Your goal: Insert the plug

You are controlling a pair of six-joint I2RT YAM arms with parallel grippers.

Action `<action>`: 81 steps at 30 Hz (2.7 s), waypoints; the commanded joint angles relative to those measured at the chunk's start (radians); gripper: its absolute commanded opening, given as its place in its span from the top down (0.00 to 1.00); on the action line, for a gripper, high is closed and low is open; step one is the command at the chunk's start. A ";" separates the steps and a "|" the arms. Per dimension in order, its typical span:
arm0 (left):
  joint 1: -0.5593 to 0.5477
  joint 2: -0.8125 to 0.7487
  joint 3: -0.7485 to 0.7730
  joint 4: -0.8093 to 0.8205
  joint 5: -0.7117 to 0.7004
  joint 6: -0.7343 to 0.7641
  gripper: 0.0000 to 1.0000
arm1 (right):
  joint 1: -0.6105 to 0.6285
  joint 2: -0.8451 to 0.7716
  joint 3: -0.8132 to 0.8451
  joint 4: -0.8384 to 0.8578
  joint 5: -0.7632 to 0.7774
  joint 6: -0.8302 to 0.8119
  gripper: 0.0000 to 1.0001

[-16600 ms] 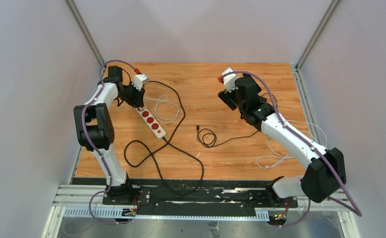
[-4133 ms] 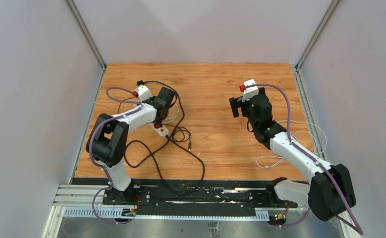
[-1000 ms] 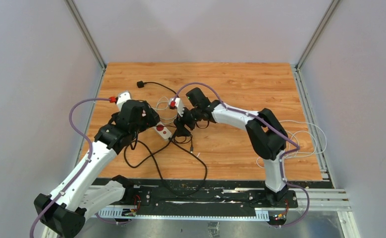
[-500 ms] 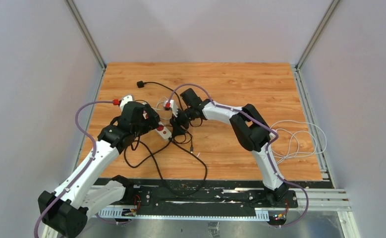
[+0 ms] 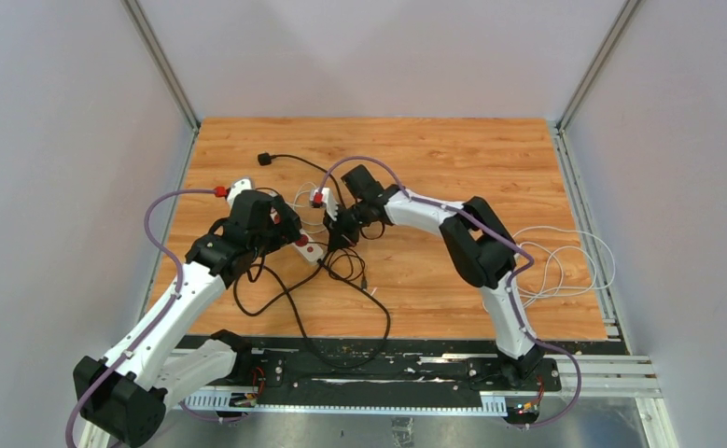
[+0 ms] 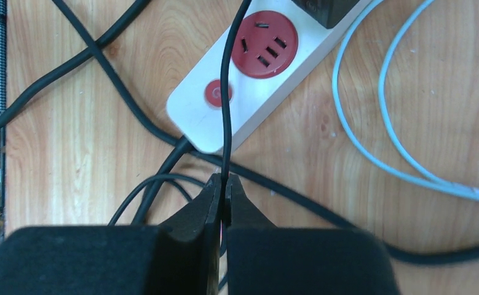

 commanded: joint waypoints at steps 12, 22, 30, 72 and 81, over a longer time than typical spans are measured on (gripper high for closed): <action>0.013 0.027 0.072 -0.003 -0.063 0.011 0.00 | 0.201 -0.397 -0.197 -0.080 0.082 0.137 1.00; 0.022 0.043 0.075 -0.024 -0.136 0.008 0.00 | 0.342 -0.271 -0.095 -0.099 0.225 0.183 0.52; 0.026 0.077 0.077 -0.006 -0.135 0.010 0.00 | 0.185 -0.513 -0.285 -0.017 0.611 0.395 0.26; 0.040 0.215 0.071 0.148 0.063 0.122 0.00 | -0.968 -0.752 -0.848 -0.097 0.747 0.852 0.38; 0.041 0.201 0.070 0.143 0.079 0.116 0.00 | -0.968 -0.766 -0.868 -0.026 0.744 0.814 0.69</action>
